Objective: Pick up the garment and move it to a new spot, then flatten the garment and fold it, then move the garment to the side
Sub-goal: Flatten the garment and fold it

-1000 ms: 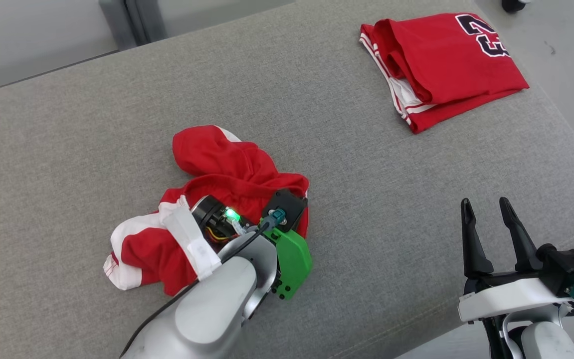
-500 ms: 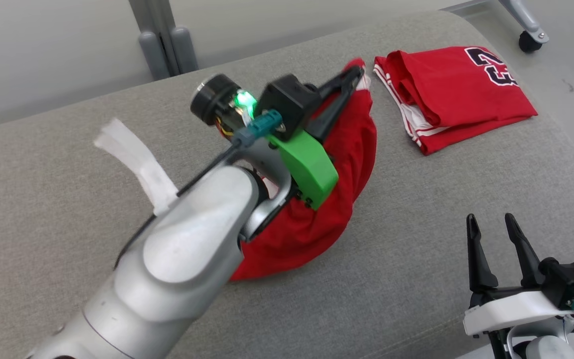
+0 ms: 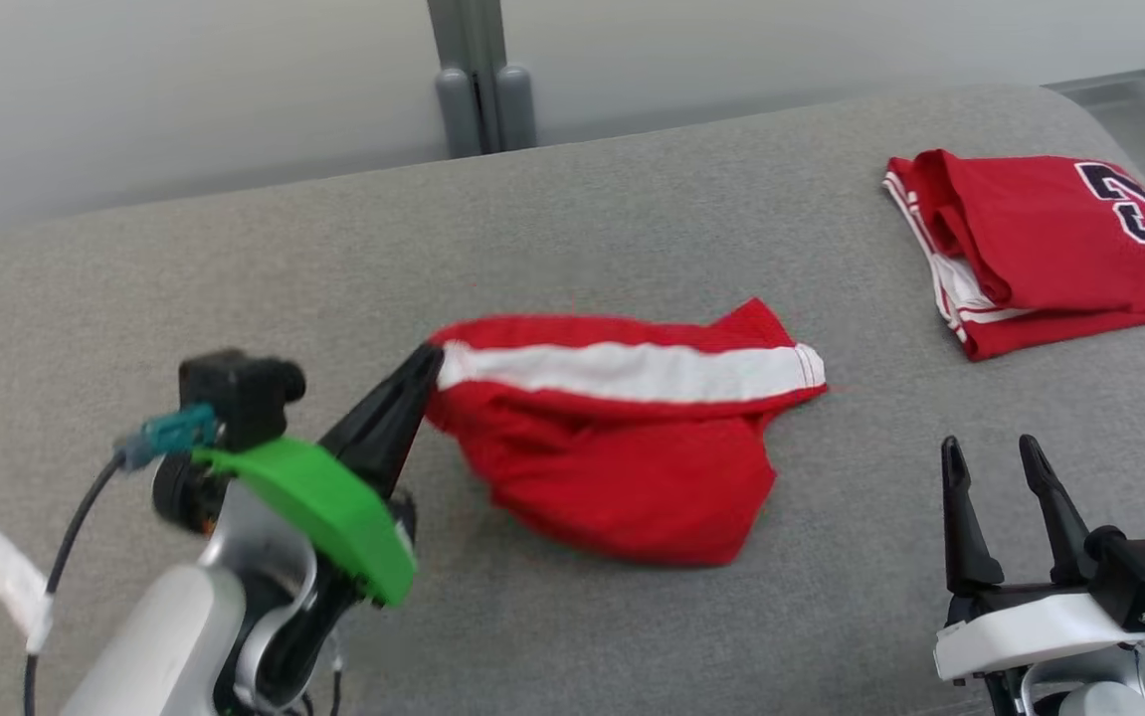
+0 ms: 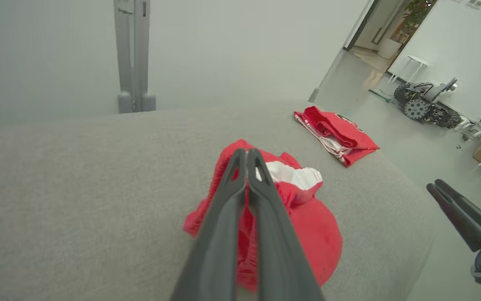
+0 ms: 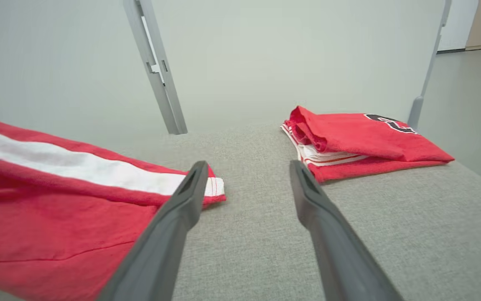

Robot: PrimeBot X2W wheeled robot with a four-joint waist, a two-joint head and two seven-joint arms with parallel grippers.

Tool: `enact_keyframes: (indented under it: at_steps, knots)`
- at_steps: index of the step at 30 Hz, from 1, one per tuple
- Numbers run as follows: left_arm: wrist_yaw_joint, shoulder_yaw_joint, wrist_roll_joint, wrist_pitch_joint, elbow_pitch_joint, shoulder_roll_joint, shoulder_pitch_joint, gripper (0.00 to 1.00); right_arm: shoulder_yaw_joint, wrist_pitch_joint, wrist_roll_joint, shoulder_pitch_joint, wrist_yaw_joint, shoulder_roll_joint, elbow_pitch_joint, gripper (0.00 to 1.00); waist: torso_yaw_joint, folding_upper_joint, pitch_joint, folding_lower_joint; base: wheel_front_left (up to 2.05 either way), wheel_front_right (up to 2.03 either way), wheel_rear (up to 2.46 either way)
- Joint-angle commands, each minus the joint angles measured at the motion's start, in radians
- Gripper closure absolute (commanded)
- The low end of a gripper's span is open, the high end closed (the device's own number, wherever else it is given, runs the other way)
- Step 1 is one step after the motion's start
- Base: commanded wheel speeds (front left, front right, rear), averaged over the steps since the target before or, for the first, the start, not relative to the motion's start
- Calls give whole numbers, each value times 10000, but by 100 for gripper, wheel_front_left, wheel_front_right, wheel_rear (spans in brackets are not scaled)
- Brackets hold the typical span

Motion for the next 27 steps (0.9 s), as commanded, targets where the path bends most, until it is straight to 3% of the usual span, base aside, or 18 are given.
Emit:
enact_keyframes:
  at_steps: [1,6,13,20,25,26,27]
  knots:
    - [53,138,-14,-235,-89,315,641,100,38,1,7,-21,-8,-8,-26,0,769,0,246,0,0,0,0]
    - [-241,69,192,-1118,215,955,2438,100,451,1,333,-460,-8,-355,531,0,1497,0,588,0,0,0,0]
    - [-493,-182,567,-1926,1144,907,2937,100,2143,141,1592,-2232,-10,-2062,2604,0,2116,0,869,0,0,0,0]
    - [-692,-446,728,-2223,1514,605,2524,100,4394,2332,4281,-4037,-8,-3613,3338,0,2441,0,890,0,0,0,0]
    - [-772,-622,777,-2280,1575,430,2351,100,5078,3612,6061,-4442,-8,-4278,3382,0,2634,0,880,0,0,0,0]
    - [-776,-666,782,-2272,1576,387,2311,100,5253,3811,6331,-4441,-8,-4375,3355,3,2685,0,889,0,0,0,0]
    - [-800,-697,802,-2289,1588,359,2279,100,5383,3890,6552,-4449,-4,-4481,3295,20,2724,0,899,0,0,0,0]
